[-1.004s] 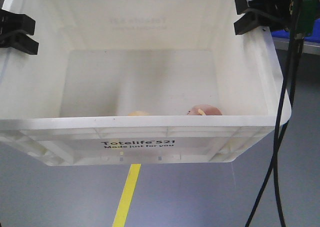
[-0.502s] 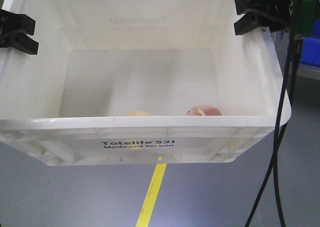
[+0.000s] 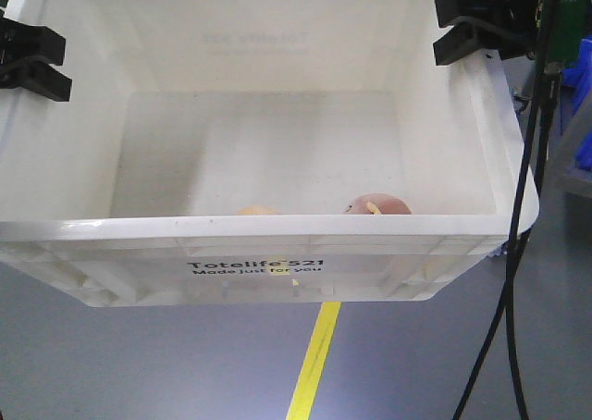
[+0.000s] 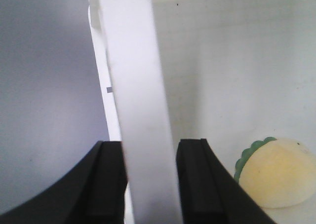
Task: Place moving items into box and shelve
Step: 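Hold the crate with both grippers while the base drives away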
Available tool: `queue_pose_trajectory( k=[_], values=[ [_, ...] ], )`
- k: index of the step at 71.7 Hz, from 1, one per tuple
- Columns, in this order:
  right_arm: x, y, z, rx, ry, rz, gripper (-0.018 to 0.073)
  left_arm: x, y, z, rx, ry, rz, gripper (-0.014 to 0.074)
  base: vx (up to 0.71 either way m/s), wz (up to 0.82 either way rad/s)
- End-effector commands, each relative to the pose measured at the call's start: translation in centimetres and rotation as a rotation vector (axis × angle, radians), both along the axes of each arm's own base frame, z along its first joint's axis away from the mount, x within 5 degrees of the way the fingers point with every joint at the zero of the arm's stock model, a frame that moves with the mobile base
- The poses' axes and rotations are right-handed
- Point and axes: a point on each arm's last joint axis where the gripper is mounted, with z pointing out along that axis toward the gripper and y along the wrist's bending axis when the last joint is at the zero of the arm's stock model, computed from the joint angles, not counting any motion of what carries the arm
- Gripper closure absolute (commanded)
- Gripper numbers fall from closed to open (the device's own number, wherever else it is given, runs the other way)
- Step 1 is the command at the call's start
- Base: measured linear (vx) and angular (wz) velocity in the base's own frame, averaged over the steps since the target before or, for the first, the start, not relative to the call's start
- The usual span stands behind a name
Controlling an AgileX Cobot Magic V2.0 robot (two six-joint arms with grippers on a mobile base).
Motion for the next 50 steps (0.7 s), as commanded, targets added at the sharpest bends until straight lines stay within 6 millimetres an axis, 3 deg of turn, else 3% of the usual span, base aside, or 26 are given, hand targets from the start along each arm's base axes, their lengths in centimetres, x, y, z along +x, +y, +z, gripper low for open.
queue_pose_trajectory(
  k=[1,50],
  values=[
    [-1.22,1.24,3.62,0.199,-0.148,0.033,0.0571,-0.89,-1.81,3.55,-0.223,-0.173,-0.039,0.0623,0.46,0.04],
    [-1.23,1.24,3.62,0.2,-0.148,0.033,0.0571,-0.84,-1.82,3.5,-0.223,-0.171,-0.039,0.0623,0.47,0.02]
  ],
)
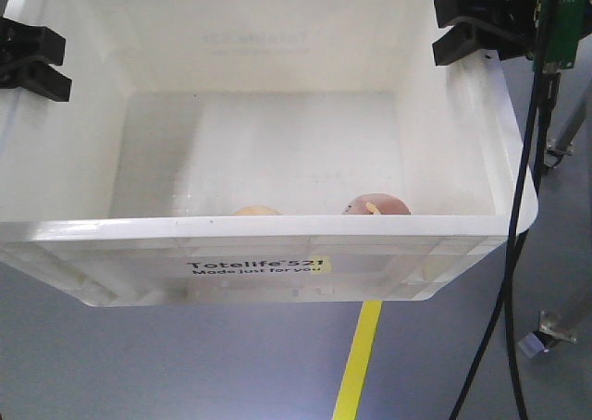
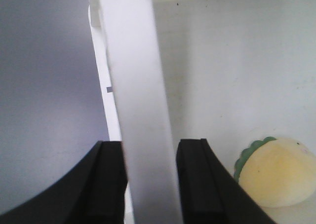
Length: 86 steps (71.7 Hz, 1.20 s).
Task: Place moving items into box and shelve
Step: 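Hold the crate with both grippers while the base drives away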
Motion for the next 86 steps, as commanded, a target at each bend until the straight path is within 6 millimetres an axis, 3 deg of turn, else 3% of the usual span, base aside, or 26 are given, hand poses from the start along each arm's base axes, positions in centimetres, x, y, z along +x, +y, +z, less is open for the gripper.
queue_pose_trajectory(
  k=[1,86],
  values=[
    [-1.25,1.24,3.65,0.2,-0.149,0.033,0.0571,-0.84,-1.82,3.5,-0.223,-0.171,-0.038,0.0623,0.47,-0.05],
    [-1.25,1.24,3.65,0.2,-0.149,0.033,0.0571,-0.84,-1.82,3.5,-0.223,-0.171,-0.038,0.0623,0.47,-0.15]
  ],
)
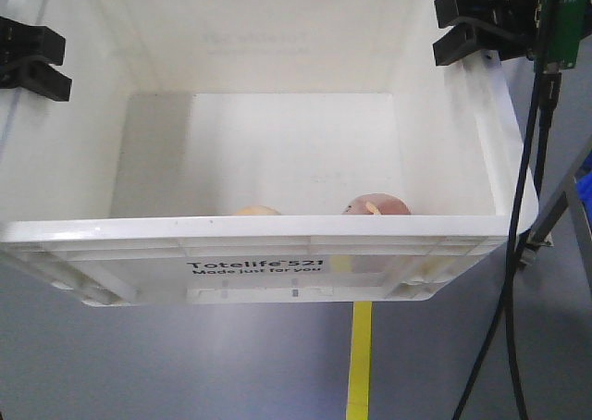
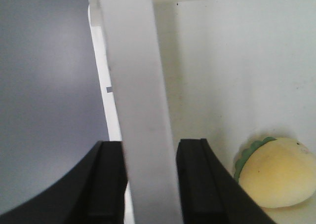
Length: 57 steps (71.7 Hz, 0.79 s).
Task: Place moving items into box and shelve
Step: 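Hold the crate with both grippers while the base drives away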
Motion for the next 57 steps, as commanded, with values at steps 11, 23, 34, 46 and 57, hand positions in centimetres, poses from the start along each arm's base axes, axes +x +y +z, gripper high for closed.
queue_pose_trajectory(
  k=[11,23,34,46,57],
  values=[
    [-1.23,1.27,3.63,0.199,-0.149,0.034,0.0571,-0.83,-1.82,3.5,-0.223,-0.172,-0.038,0.0623,0.49,-0.08],
    [-1.23,1.27,3.63,0.199,-0.149,0.034,0.0571,-0.83,-1.82,3.5,-0.223,-0.172,-0.038,0.0623,0.49,-0.07],
    [-1.23,1.27,3.63,0.199,-0.149,0.034,0.0571,-0.83,-1.82,3.5,-0.223,-0.172,-0.038,0.0623,0.5,-0.08],
    [-1.23,1.27,3.63,0.199,-0.149,0.034,0.0571,-0.83,-1.82,3.5,-0.223,-0.172,-0.038,0.0623,0.49,-0.09],
    [-1.23,1.27,3.63,0.199,-0.149,0.034,0.0571,-0.83,-1.82,3.5,-0.223,-0.172,-0.038,0.0623,0.5,-0.06]
  ],
)
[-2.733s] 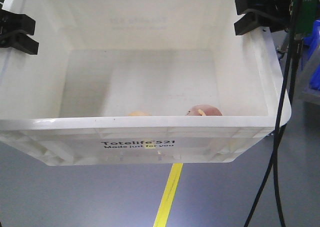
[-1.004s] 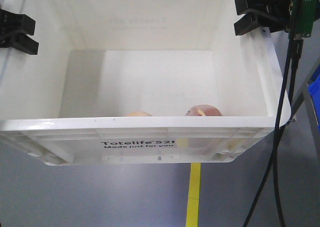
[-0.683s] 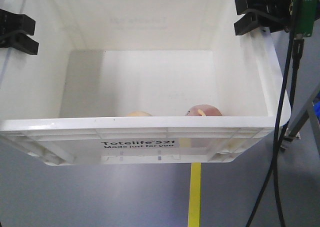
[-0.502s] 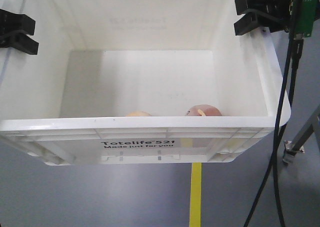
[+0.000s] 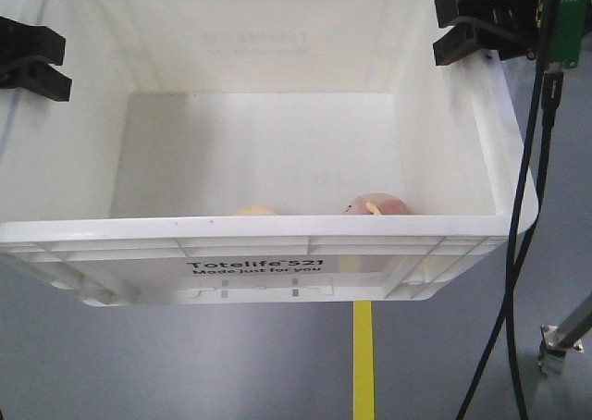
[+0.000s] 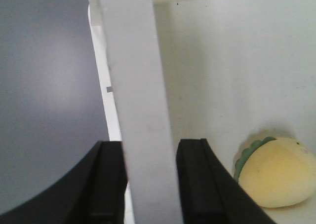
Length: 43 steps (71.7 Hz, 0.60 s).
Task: Place moving items into box and shelve
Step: 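Hold the crate with both grippers while the base drives away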
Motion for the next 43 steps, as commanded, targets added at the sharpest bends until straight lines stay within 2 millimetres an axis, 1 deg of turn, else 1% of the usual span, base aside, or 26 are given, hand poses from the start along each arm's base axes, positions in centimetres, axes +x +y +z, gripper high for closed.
queue_pose_trajectory(
  k=[1,43],
  values=[
    [-1.23,1.27,3.63,0.199,-0.149,0.034,0.0571,-0.83,-1.82,3.5,-0.223,-0.172,-0.038,0.0623,0.5,-0.05],
    [-1.23,1.27,3.63,0.199,-0.149,0.034,0.0571,-0.83,-1.82,3.5,-0.223,-0.172,-0.038,0.0623,0.5,-0.03]
  ],
)
